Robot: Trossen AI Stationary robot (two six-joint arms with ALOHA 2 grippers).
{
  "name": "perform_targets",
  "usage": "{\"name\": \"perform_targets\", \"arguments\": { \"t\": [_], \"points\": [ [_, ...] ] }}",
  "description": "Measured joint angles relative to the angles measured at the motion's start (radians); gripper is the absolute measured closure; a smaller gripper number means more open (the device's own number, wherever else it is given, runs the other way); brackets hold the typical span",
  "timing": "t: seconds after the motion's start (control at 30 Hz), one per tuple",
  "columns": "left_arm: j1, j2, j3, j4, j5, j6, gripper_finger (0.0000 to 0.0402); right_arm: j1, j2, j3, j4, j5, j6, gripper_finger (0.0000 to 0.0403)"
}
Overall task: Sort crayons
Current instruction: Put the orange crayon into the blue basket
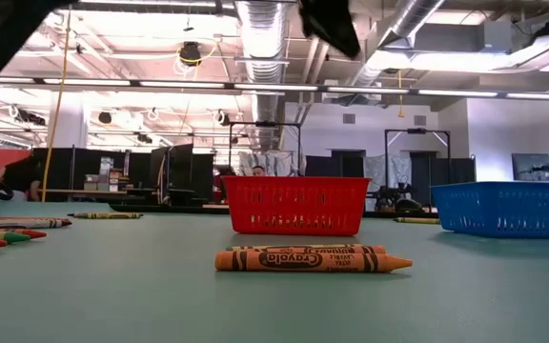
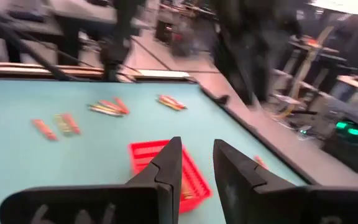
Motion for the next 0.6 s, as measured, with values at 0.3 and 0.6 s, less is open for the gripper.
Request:
{"name": "perform_targets", "arguments": {
  "t": [0.3,0.6],
  "points": [
    [-0.007,-0.264,-0.083,-0.123,-0.002,-0.038,0.0363,-0.32,0.0,0.0,-0.05,-0.3,-0.172,0.0307],
    [-0.005,-0.658,-0.748,0.261,-0.001,-0.164,0.0387,-0.551,0.0,0.0,0.025,-0.509,-0.59,0.0307]
  ]
}}
